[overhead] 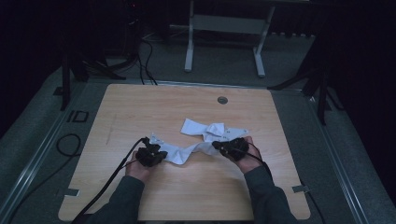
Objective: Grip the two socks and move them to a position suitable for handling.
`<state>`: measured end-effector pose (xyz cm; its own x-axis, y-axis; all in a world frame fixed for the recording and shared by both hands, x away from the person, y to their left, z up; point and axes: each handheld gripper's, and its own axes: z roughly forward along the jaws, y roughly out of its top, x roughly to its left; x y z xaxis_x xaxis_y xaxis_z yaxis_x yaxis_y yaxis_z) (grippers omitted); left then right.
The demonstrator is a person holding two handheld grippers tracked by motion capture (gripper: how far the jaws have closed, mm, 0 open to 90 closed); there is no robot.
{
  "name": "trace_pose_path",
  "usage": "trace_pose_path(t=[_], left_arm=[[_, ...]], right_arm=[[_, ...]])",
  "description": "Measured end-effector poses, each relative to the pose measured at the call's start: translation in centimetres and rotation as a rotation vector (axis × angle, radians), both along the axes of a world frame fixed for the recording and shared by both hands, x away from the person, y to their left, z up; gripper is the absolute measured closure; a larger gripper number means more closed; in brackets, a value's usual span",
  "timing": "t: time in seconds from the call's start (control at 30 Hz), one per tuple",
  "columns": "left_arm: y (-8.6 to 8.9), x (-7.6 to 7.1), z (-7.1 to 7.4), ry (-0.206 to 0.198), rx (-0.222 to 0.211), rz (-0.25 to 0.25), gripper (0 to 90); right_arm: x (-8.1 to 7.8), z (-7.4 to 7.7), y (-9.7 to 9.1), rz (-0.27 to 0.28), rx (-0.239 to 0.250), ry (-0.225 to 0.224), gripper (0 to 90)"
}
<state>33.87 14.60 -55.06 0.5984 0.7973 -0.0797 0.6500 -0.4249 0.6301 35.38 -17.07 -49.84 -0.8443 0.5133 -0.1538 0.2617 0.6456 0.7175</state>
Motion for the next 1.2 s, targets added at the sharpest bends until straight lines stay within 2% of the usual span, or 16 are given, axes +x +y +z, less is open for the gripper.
trace_pose_path(t=[0.07,0.17,0.33,0.57,0.73,0.87,1.07,1.2], left_arm=[[0.1,0.0,0.0,0.000,-0.004,0.001,89.8],[0.1,-0.1,0.0,0.001,-0.001,0.003,89.8],[0.0,-0.1,0.0,-0.003,0.004,0.005,89.7],[0.0,-0.1,0.0,-0.007,0.002,0.005,89.2],[0.0,-0.1,0.0,-0.009,0.003,0.004,88.9],[0.0,-0.2,0.1,-0.018,0.007,0.000,83.6],[0.3,-0.3,0.5,-0.034,0.008,0.006,73.3],[0.6,-0.4,1.1,-0.061,0.000,0.013,71.1]], right_arm=[[-0.5,-0.9,-0.8,0.003,-0.008,0.045,85.3],[-1.1,-1.7,-2.0,0.008,0.018,0.083,78.2],[-0.9,-1.1,-2.7,-0.020,0.088,0.080,75.2],[-0.8,-1.1,-1.8,-0.017,0.072,0.072,75.2],[-0.7,-1.2,-1.6,-0.023,0.079,0.074,74.4],[-0.5,-1.1,-1.3,-0.031,0.087,0.073,73.9],[-0.2,-1.6,-0.2,-0.043,0.084,0.085,76.5],[-0.1,-2.5,1.1,-0.054,0.071,0.104,89.0]])
